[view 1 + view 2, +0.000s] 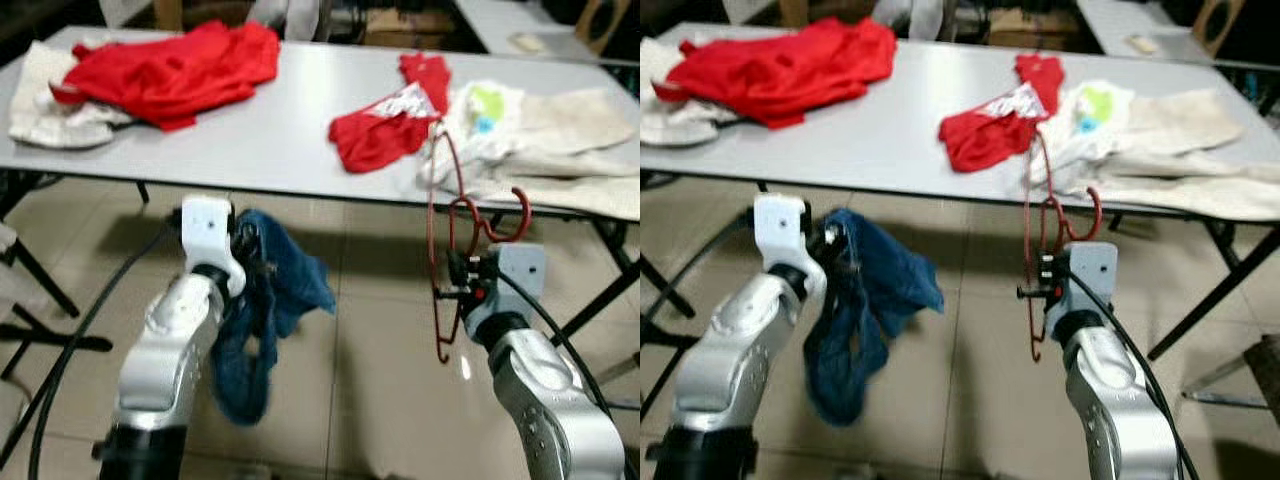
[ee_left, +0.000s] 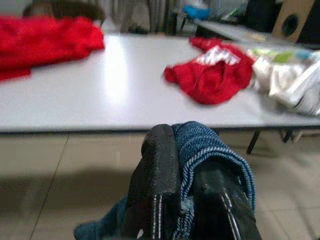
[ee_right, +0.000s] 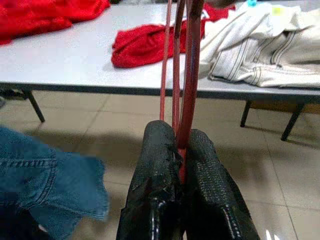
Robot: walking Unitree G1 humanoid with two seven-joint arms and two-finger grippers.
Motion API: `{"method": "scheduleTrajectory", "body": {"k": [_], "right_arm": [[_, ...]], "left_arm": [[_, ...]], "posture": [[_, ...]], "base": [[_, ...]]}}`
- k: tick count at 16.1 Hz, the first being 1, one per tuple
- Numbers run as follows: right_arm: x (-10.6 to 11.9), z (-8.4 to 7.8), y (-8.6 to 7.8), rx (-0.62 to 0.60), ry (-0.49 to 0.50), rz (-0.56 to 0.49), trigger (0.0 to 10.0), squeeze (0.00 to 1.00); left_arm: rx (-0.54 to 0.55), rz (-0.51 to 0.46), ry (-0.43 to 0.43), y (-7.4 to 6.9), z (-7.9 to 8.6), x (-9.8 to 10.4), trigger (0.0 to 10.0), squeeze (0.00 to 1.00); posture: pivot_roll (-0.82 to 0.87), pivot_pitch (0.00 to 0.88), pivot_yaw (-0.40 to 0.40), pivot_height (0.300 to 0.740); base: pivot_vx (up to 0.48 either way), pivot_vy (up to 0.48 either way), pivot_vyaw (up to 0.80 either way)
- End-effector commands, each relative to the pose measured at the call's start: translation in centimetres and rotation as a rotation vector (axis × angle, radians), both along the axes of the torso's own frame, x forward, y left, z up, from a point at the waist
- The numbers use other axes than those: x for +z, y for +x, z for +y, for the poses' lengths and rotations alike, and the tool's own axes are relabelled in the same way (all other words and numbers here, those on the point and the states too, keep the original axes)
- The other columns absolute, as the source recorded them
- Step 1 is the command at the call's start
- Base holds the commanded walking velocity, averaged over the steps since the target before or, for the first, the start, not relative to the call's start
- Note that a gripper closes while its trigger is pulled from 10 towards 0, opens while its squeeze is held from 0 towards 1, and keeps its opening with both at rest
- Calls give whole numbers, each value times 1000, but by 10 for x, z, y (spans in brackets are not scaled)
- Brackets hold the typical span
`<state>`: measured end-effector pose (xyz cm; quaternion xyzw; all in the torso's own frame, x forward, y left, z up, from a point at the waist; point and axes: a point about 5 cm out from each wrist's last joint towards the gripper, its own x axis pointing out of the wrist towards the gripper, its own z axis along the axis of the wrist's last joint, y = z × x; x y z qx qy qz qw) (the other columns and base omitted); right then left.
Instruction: Hang hanger
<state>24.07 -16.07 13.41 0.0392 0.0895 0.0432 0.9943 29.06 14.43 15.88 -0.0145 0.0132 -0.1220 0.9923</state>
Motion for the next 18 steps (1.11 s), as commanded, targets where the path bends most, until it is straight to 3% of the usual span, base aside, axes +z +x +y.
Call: {"method": "scheduleTrajectory", "body": {"k": [1, 4, 12, 16, 18], "right_arm": [[10, 3, 1, 29, 23, -42, 10000, 0], [15, 3, 2, 78, 2, -66, 10000, 0], [30, 9, 7, 217, -42, -130, 10000, 0], [36, 6, 0, 364, -66, -112, 10000, 0], [40, -6, -11, 476, -153, -78, 10000, 0]], "left_arm": [[7, -40, 8, 2, 4, 10, 10000, 0], [3, -46, 12, 6, 4, 13, 10000, 0], [9, -92, -9, 16, 8, 29, 10000, 0], [-29, -147, 5, 38, 6, 50, 10000, 0], [-62, -186, 14, 57, 5, 70, 10000, 0]], "posture": [[73, 46, 8, 740], [68, 46, 6, 740], [68, 35, -3, 740], [64, 26, 5, 740], [56, 16, 13, 740]], "base": [[322, 0, 0], [322, 0, -731], [337, 0, 0], [344, 0, 0], [347, 0, 0]]}}
